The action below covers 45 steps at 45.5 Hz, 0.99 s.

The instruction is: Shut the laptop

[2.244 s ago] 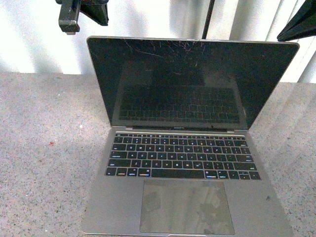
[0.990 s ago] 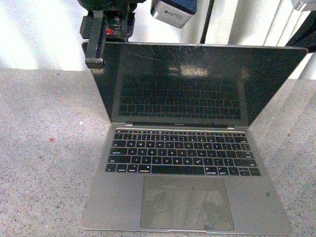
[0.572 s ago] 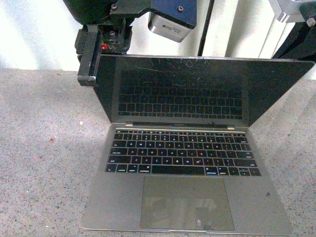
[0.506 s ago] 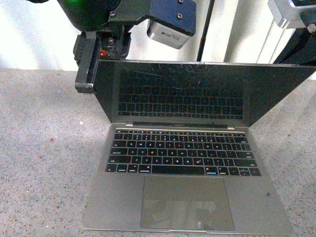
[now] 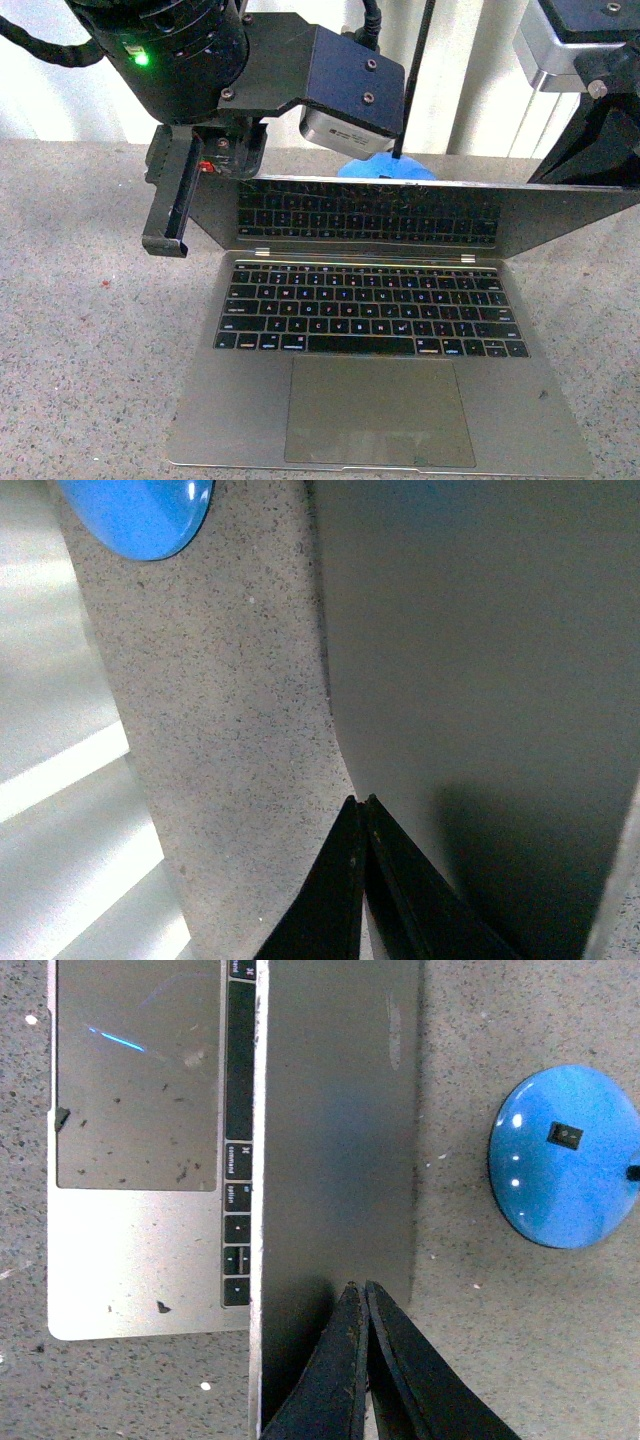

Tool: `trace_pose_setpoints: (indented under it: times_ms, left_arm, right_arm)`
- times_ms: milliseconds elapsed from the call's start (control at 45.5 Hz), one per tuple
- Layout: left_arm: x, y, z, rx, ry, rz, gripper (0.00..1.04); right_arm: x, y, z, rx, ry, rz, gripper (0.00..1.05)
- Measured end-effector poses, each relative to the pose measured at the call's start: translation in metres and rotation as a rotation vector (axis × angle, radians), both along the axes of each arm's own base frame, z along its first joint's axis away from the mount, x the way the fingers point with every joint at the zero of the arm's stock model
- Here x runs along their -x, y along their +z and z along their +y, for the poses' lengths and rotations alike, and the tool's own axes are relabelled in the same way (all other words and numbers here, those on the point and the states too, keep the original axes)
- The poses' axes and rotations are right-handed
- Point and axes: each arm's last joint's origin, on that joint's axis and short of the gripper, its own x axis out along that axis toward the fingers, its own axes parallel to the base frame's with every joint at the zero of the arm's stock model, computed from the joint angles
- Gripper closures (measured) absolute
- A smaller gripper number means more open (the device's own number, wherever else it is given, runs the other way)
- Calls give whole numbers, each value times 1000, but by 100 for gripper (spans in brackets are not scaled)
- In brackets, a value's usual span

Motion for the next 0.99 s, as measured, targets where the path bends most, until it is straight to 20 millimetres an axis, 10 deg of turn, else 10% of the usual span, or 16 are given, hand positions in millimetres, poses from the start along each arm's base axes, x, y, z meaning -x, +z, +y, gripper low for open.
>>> trace_pose_setpoints:
  times_ms: [990]
  left_arm:
    - [19,-35,5,-9,-9,45,101]
  right_arm:
    - [22,-44,-9,-73,-62,113,102]
